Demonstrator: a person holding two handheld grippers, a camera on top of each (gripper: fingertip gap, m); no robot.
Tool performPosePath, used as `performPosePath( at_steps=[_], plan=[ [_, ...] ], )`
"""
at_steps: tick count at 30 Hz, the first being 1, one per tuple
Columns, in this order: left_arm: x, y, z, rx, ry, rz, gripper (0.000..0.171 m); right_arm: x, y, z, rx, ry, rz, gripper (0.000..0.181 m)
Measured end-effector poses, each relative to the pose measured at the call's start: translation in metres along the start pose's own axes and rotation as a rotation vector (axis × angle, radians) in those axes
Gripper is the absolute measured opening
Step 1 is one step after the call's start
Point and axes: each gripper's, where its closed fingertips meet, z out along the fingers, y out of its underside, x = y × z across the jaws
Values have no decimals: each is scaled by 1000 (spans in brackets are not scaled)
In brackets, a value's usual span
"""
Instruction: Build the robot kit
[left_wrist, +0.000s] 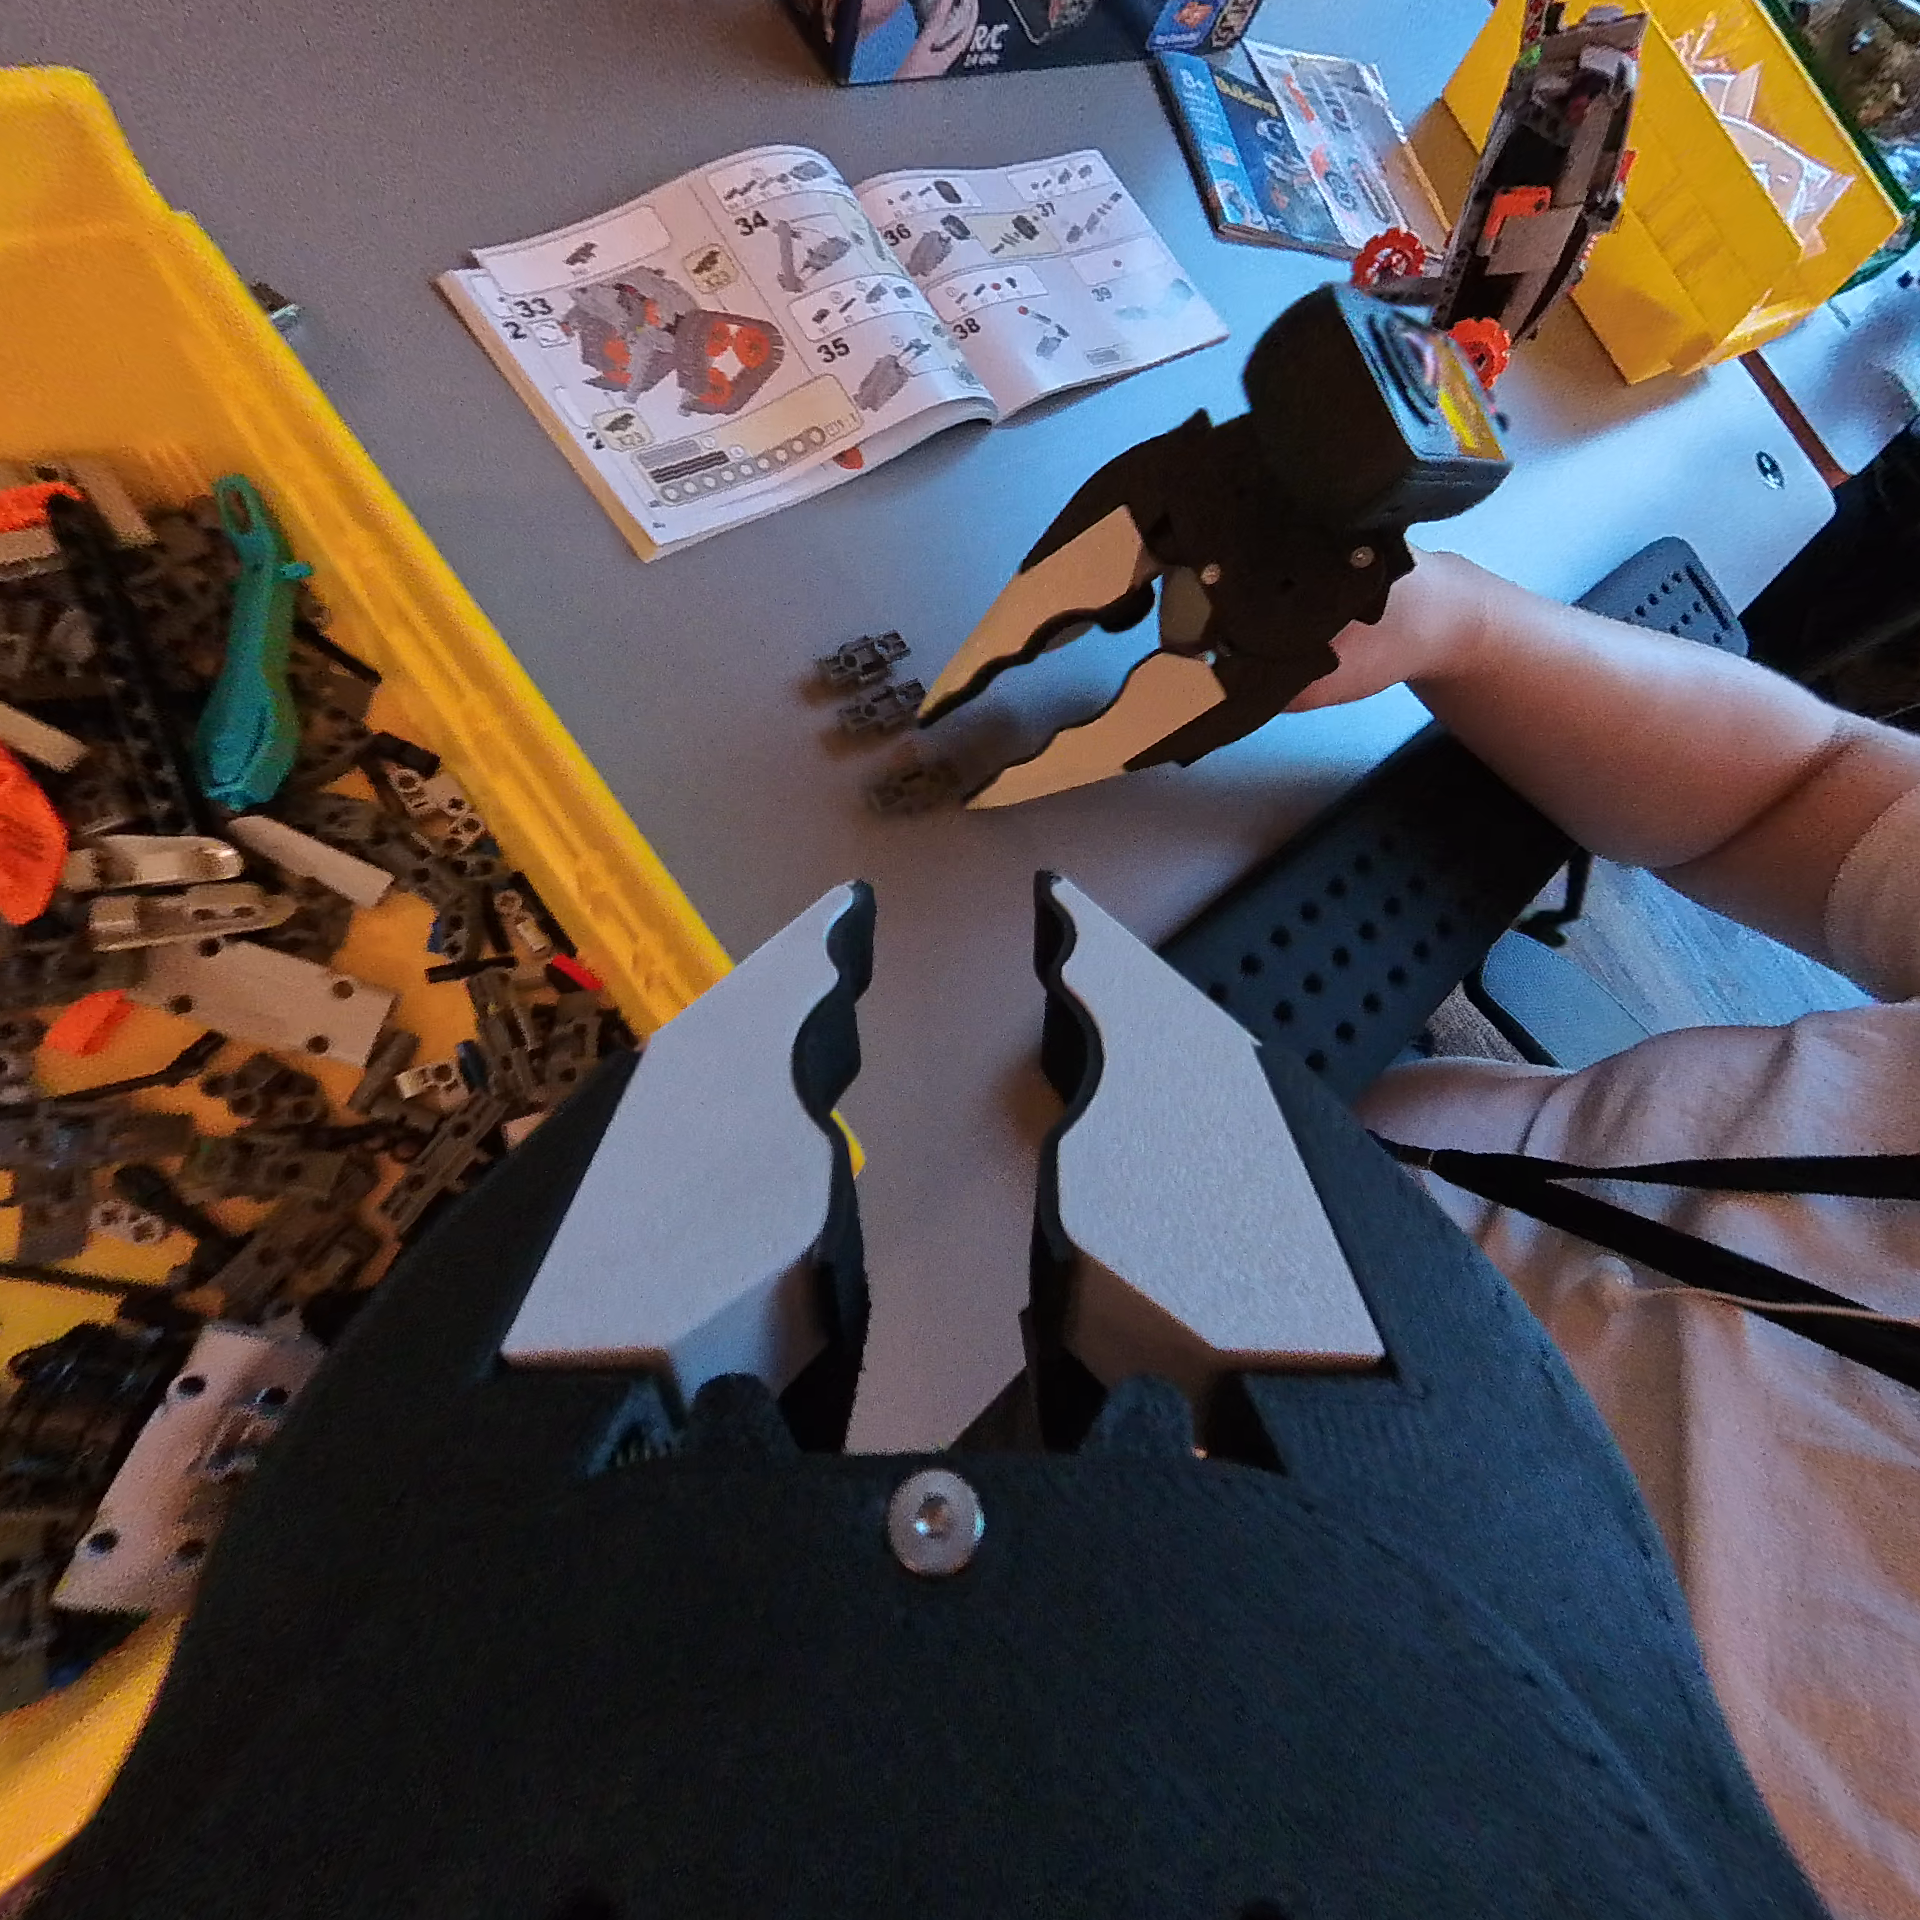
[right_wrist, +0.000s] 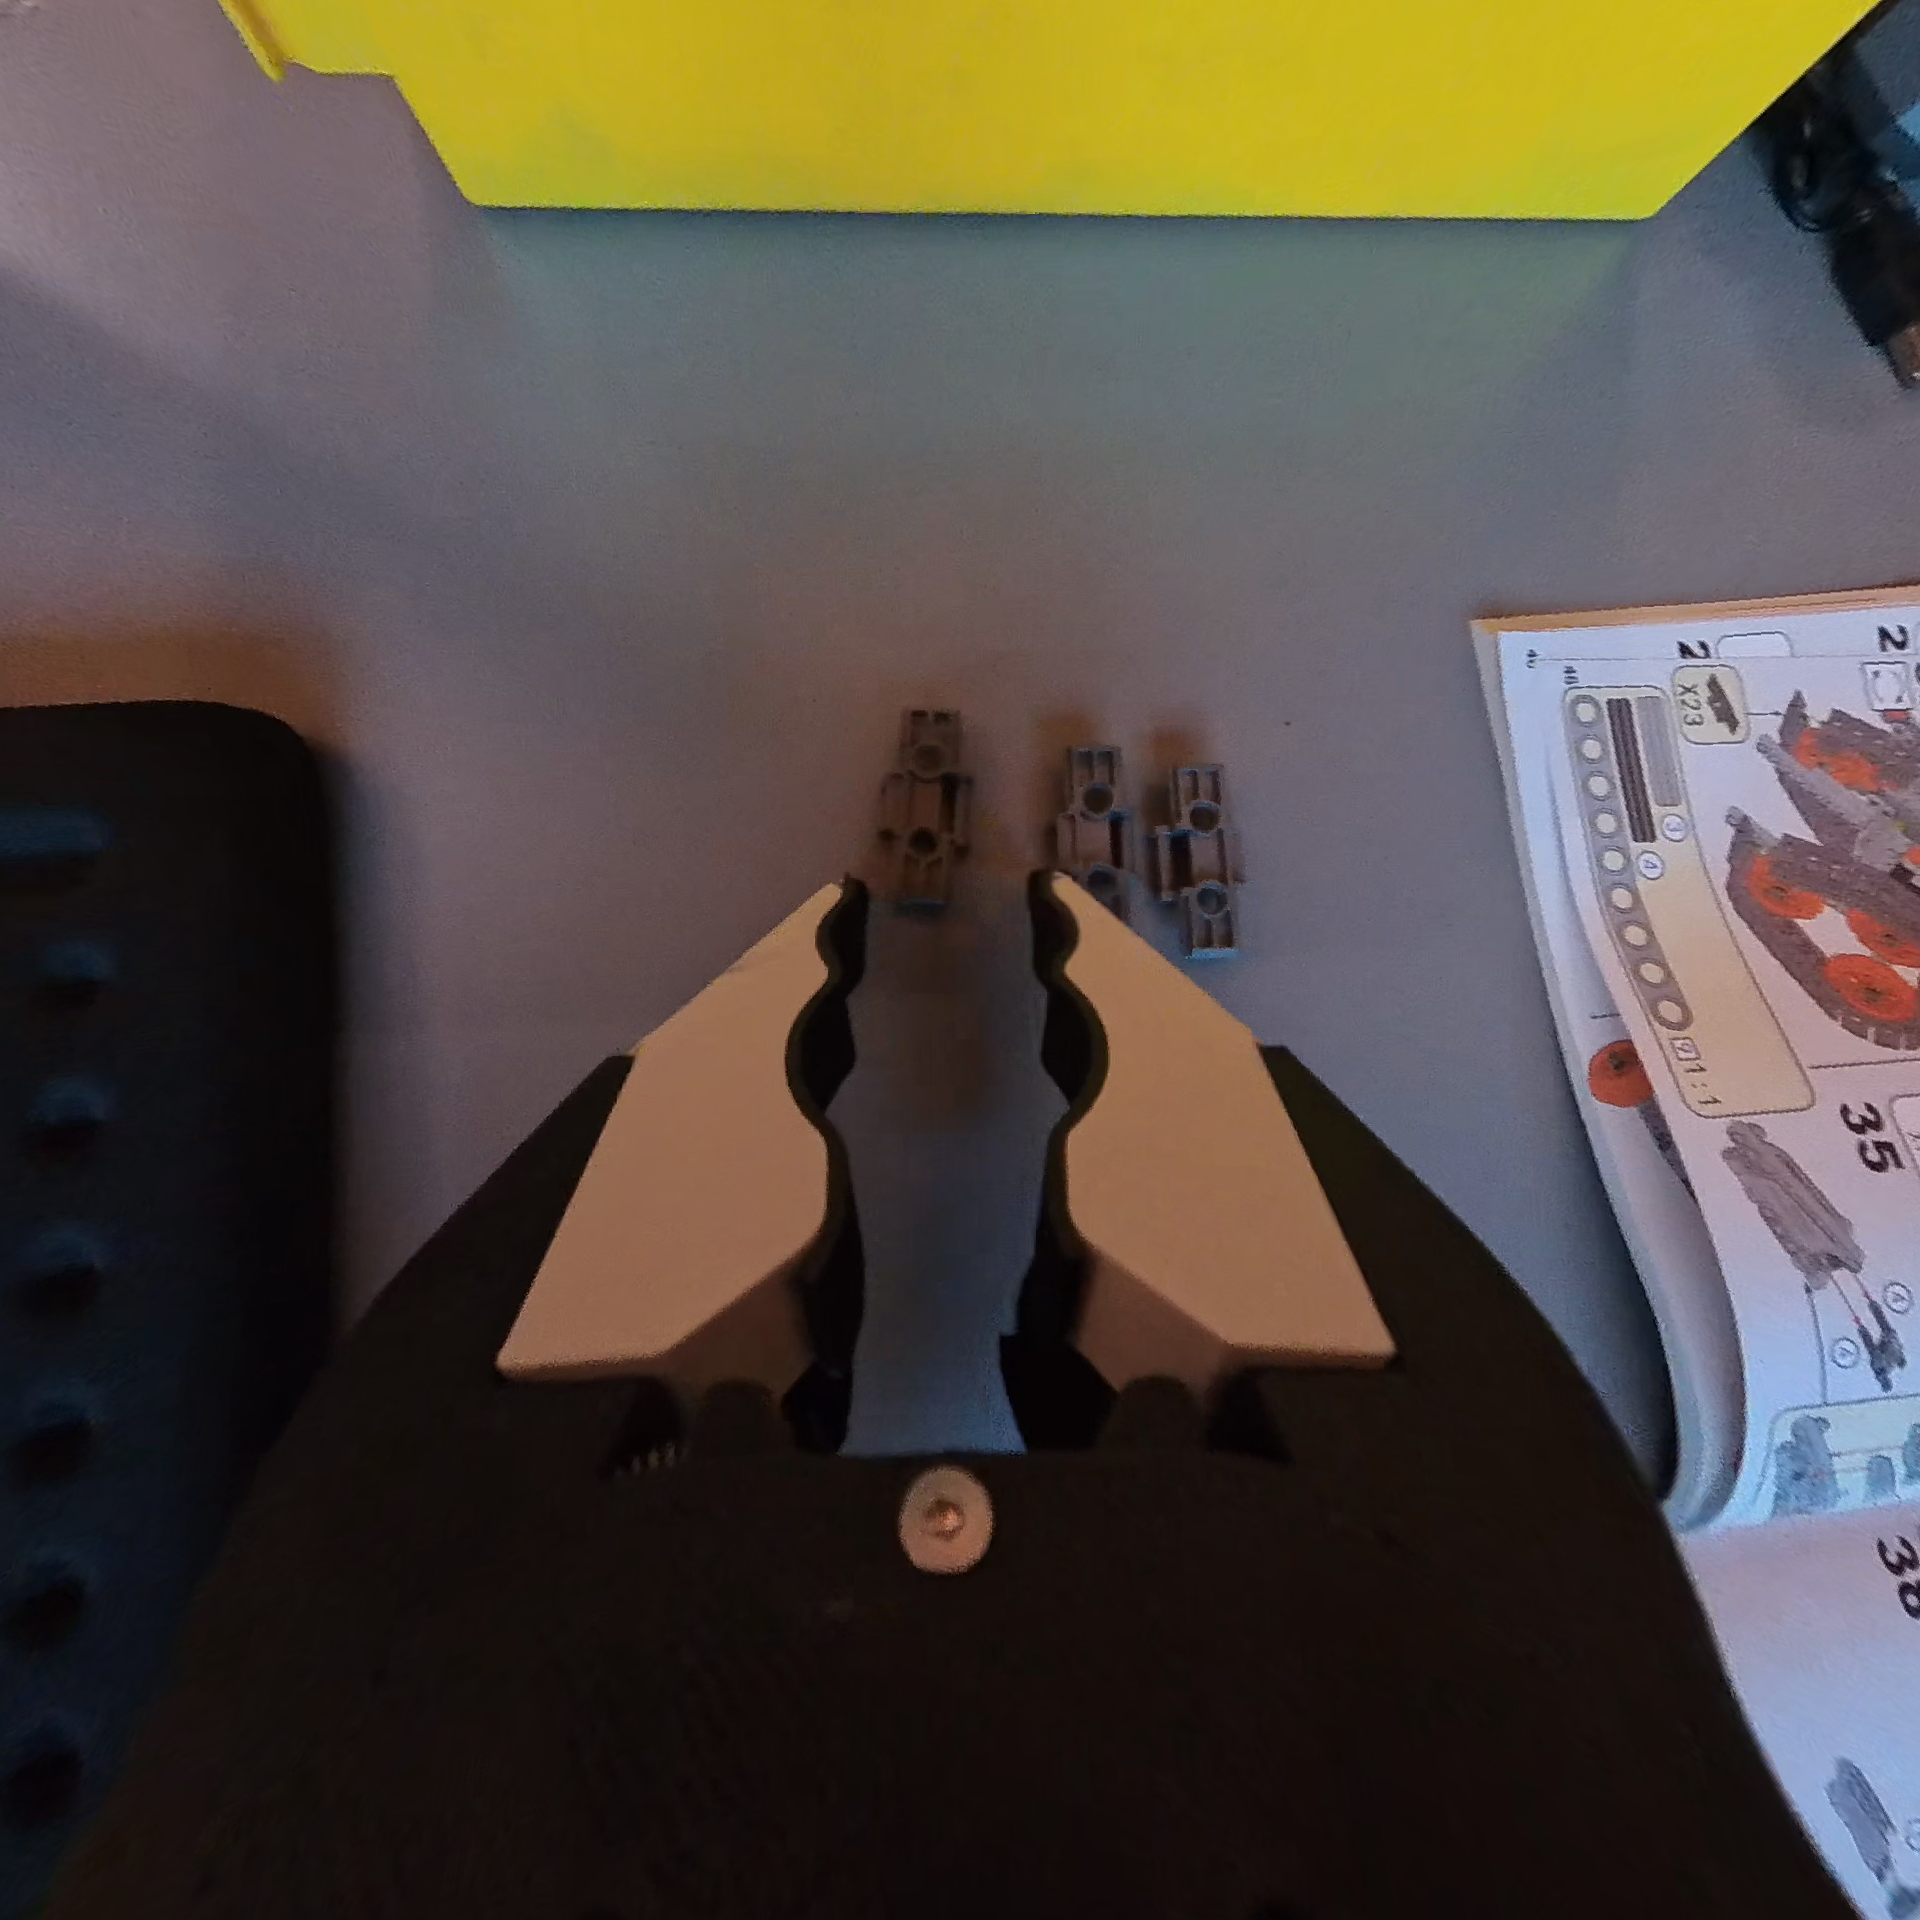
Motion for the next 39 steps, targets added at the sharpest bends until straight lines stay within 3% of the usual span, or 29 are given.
performPosePath(
  at_steps=[4,10,14,18,24,34,39],
  plan=[
    [-22,-2,-31,38,-107,21,29,0,0,-25,76,49,-6,31],
    [-121,4,-76,-60,-404,23,29,5,19,-61,191,99,47,30],
    [-159,17,-60,-227,-431,30,29,11,34,-65,195,102,109,30],
    [-183,40,-30,-415,-420,87,26,12,31,-68,226,90,133,30],
    [-208,67,-6,-584,-431,154,29,11,32,-67,219,91,118,30],
    [-220,69,-1,-575,-480,210,22,13,33,-67,219,81,120,29],
    [-204,48,-9,-398,-462,185,22,13,30,-70,235,86,109,29]
  ],
)
